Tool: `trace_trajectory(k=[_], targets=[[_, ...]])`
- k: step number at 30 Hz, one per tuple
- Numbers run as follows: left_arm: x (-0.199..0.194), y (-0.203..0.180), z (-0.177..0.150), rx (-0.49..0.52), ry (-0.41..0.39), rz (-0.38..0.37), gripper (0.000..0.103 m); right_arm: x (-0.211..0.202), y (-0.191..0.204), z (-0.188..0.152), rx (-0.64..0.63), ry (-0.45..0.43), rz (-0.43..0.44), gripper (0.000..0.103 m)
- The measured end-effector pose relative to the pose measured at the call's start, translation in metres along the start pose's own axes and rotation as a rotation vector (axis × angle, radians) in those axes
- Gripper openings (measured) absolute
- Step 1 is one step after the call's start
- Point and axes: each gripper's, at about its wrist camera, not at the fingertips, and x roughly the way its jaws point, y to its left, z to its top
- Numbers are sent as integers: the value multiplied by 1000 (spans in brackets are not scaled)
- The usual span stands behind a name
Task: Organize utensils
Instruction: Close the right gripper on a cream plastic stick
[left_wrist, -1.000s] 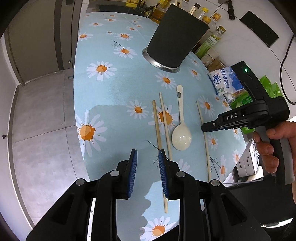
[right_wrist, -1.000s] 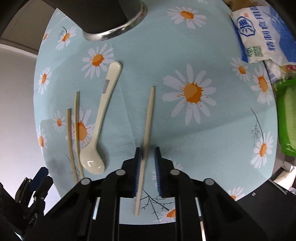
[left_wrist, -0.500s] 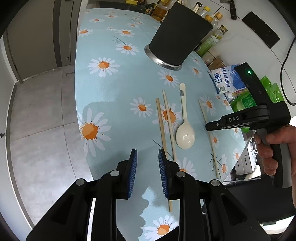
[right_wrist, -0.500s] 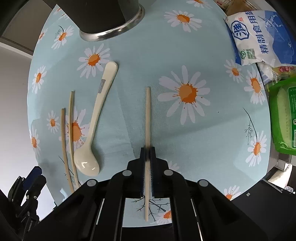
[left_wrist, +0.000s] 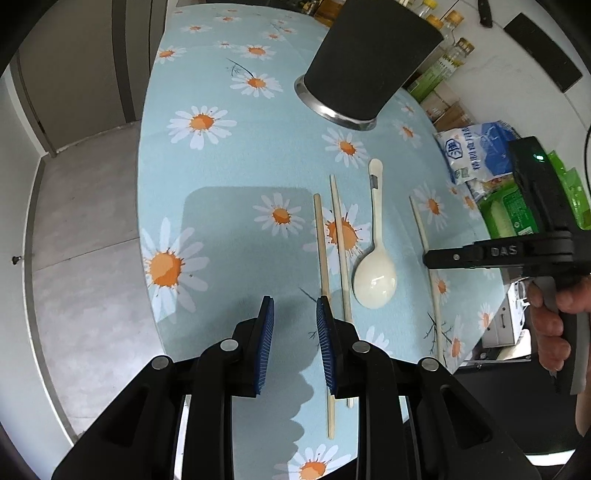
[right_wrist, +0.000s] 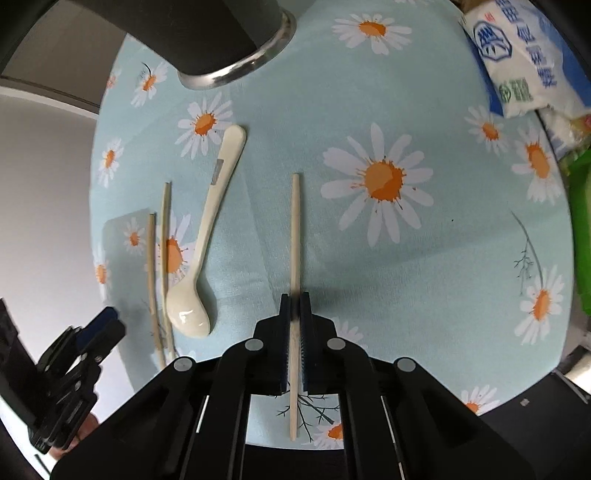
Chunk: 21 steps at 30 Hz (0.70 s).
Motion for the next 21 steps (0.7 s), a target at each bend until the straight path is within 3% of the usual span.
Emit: trace_trajectory(k=[9,21], targets=[[21,-17,9,4,81,84,23,-20,-22,2,-59,-15,171,6],[39,-44,18,26,175,227,23,-53,-23,12,-173,-29,298,6]])
